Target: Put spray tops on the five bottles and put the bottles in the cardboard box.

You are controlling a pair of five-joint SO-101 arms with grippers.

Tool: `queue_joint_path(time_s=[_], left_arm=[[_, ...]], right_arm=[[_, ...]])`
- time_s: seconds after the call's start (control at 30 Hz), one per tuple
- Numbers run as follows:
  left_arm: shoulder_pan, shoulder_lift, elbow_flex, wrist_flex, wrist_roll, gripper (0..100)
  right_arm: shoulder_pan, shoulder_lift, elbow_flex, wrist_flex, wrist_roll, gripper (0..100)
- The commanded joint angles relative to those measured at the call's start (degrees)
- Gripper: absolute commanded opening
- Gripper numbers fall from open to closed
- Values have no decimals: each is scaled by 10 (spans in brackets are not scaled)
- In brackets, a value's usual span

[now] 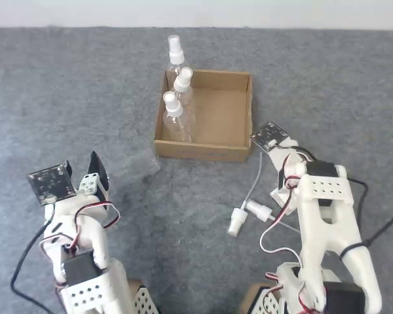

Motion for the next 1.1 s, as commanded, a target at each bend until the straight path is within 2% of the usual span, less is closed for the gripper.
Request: queue_joint_path(time_s=[0.0, 0.4, 0.9, 1.07], left_arm=[[-1, -9, -14, -15, -4, 188], [-1, -9, -14, -14, -4, 188], [0, -9, -13, -14, -4, 188], [0, -9, -13, -14, -5, 188]], right_arm=[[-7, -22, -57, 29, -3, 256], [-1, 65, -80, 30, 109, 256], [62, 217, -172, 27, 250, 255], [62, 221, -172, 27, 269, 256]])
